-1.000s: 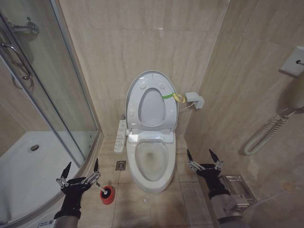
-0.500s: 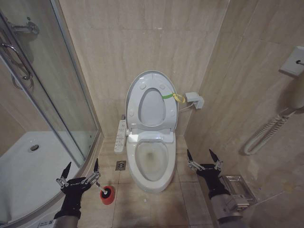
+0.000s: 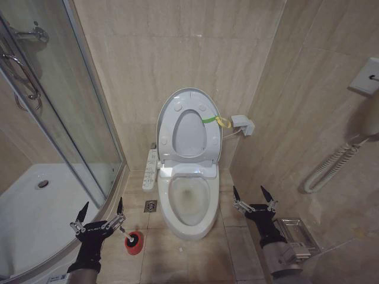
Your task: Open the toilet lid, clean the toilet bowl with a toilet brush, close the toilet lid, and flush.
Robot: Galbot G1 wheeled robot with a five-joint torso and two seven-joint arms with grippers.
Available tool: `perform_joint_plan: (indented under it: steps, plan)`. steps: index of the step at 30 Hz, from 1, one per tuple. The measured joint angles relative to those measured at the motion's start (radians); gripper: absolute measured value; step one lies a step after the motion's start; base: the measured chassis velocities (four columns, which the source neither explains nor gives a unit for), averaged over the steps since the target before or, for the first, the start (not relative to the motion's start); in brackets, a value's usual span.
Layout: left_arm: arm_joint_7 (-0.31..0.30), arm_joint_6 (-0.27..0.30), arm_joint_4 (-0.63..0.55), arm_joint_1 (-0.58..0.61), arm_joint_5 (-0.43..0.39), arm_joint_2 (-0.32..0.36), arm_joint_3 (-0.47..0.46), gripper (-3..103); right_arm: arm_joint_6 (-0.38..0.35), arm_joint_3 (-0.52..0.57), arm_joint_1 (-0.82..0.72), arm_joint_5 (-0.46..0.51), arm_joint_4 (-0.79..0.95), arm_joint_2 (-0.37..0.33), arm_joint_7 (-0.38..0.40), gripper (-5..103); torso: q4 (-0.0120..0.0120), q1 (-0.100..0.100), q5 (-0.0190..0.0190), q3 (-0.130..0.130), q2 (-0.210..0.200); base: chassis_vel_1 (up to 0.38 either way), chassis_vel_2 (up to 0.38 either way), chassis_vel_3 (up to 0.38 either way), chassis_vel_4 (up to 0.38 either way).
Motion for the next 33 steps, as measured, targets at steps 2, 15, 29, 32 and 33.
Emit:
perform_joint_plan:
  steps: [2,15,29,32,33]
  plan:
    - [0.000,0.000,0.000,0.000,0.000,0.000,0.000,100,0.000,0.000,0.000,0.000,0.000,0.000,0.000,100,0.0000,0.000,0.0000,0.000,0.000,0.000,0.000,0.000,0.000]
    - [0.000,0.000,0.000,0.000,0.000,0.000,0.000,100,0.000,0.000,0.000,0.000,0.000,0.000,0.000,100,0.0000,0.000,-0.0001,0.000,0.000,0.000,0.000,0.000,0.000]
    - [0.000,0.000,0.000,0.000,0.000,0.000,0.000,100,0.000,0.000,0.000,0.000,0.000,0.000,0.000,100,0.0000,0.000,0.0000,0.000,0.000,0.000,0.000,0.000,0.000]
    - [0.000,0.000,0.000,0.000,0.000,0.000,0.000,100,0.000,0.000,0.000,0.000,0.000,0.000,0.000,100,0.0000,0.000,0.0000,0.000,0.000,0.000,0.000,0.000,0.000]
    - [0.000,0.000,0.000,0.000,0.000,0.000,0.000,100,0.000,0.000,0.000,0.000,0.000,0.000,0.000,100,0.0000,0.000,0.0000,0.000,0.000,0.000,0.000,0.000,0.000]
